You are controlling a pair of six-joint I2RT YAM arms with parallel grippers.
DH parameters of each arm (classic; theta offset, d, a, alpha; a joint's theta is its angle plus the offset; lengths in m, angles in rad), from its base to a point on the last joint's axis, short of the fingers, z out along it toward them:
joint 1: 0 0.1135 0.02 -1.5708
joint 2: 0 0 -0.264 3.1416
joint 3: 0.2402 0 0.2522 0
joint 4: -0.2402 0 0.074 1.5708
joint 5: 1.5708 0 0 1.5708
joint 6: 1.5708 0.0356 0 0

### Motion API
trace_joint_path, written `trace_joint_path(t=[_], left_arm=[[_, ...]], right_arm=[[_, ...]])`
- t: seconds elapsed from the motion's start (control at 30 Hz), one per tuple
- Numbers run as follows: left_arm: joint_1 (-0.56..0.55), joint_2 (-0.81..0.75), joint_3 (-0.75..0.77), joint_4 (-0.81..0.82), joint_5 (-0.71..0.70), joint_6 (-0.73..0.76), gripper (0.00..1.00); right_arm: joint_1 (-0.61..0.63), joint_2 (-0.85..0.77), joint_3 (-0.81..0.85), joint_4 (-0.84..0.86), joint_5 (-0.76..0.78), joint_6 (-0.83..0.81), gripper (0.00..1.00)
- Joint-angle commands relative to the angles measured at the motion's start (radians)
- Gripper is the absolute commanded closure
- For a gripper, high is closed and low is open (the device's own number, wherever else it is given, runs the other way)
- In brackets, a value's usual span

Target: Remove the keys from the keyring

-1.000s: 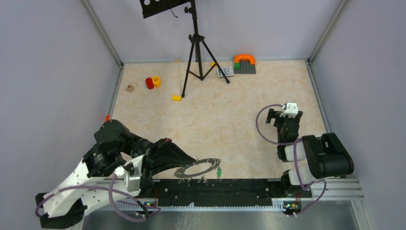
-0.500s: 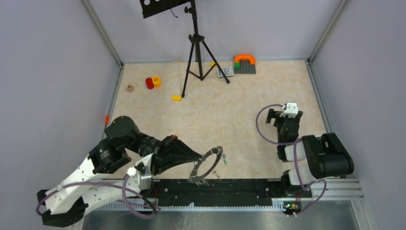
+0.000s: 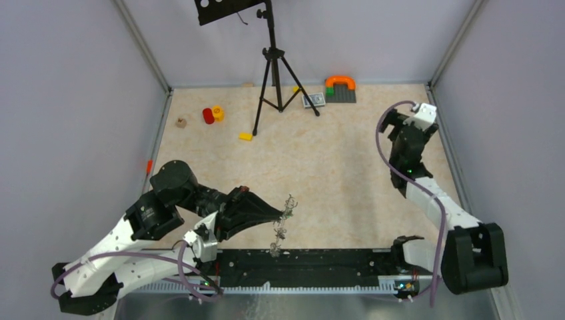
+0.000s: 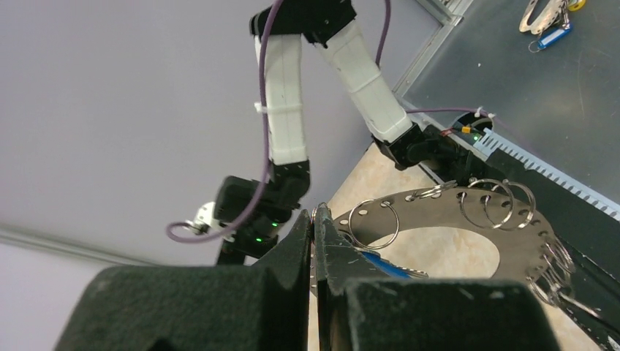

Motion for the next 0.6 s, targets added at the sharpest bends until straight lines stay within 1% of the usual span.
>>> trace_joint_path(t=[0.0,0.1,0.17,0.27,0.3,0.4,0.47,0.57], left_arm=[[0.001,0.002,0.011,0.061,-0.016,0.005,1.0],[0.0,-0.001,0.013,0.06,-0.028,0.01,1.0],[0.0,-0.004,0.013,0.056,-0.046,0.029,1.0],[0.001,-0.004,0.015,0.047,-0.082,0.059,1.0],[0.001,-0.004,0.017,0.047,-0.093,0.064,1.0],[0.0,-0.002,0.013,0.065,-0.122,0.058,1.0],[0.0,-0.001,0.006,0.1,-0.143,0.019,1.0],[0.0,0.002,-0.006,0.174,-0.178,-0.057,1.0]], right_arm=[[0.008,-0.117,0.145,-0.439,0.073,0.131,0.01],[0.006,-0.174,0.154,-0.52,0.101,0.168,0.01],[0.006,-0.164,0.217,-0.683,0.102,0.203,0.01],[0.006,-0.142,0.316,-0.812,0.019,0.278,0.01],[-0.003,-0.145,0.329,-0.81,-0.063,0.291,0.01],[-0.032,-0.194,0.304,-0.694,-0.434,0.249,0.07],[-0.033,-0.23,0.289,-0.588,-0.624,0.265,0.1],[-0.018,-0.242,0.332,-0.488,-0.881,0.286,0.16]])
